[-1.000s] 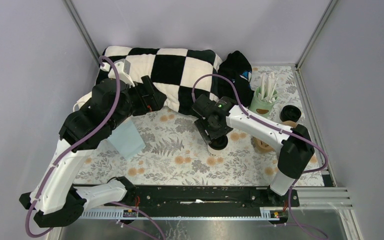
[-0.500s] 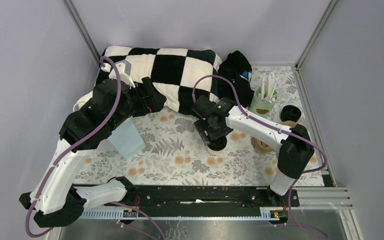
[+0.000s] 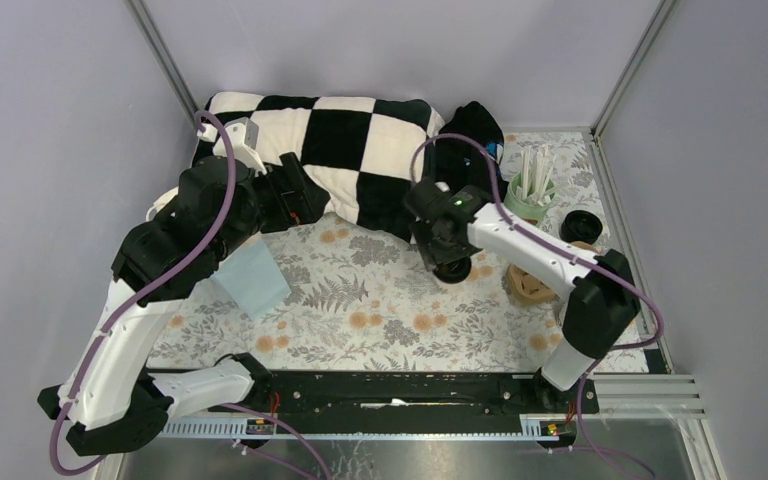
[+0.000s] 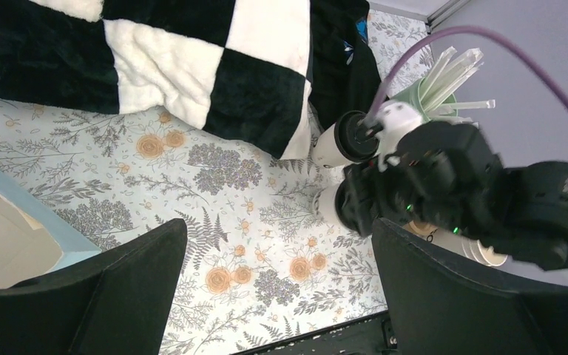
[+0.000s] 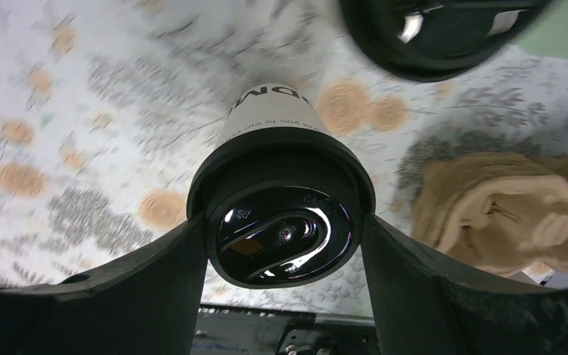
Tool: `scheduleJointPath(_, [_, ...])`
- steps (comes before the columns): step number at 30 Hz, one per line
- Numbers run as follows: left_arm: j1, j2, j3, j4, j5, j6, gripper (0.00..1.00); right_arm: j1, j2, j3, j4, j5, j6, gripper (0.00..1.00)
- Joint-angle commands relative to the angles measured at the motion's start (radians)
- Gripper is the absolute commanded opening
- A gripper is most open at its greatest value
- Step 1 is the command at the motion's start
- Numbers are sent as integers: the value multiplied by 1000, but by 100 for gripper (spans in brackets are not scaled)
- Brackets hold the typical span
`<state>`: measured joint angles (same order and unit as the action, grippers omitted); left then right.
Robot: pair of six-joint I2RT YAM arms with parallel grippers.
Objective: Pack the takeout coffee
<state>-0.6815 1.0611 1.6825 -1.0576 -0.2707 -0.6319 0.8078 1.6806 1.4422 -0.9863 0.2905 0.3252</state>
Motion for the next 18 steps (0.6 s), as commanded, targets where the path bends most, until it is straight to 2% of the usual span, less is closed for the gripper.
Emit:
scheduleJointPath(1, [2, -14, 37, 10, -15, 17, 99, -115, -75, -18, 93, 55, -57, 67])
scheduleJointPath(6, [3, -11, 40, 11, -2, 17, 99, -123, -3, 45, 78, -12, -79, 69])
scheduleJointPath(8, [2, -17, 35, 11, -1, 17, 99, -123, 4, 48, 68, -8, -74, 73])
scheduleJointPath(13, [2, -24, 21, 11, 5, 25, 99, -124, -8, 83, 7, -1, -79, 99])
scheduleJointPath(18, [3, -7, 34, 12, 15, 49, 99, -134, -106, 210, -189, 7, -42, 100])
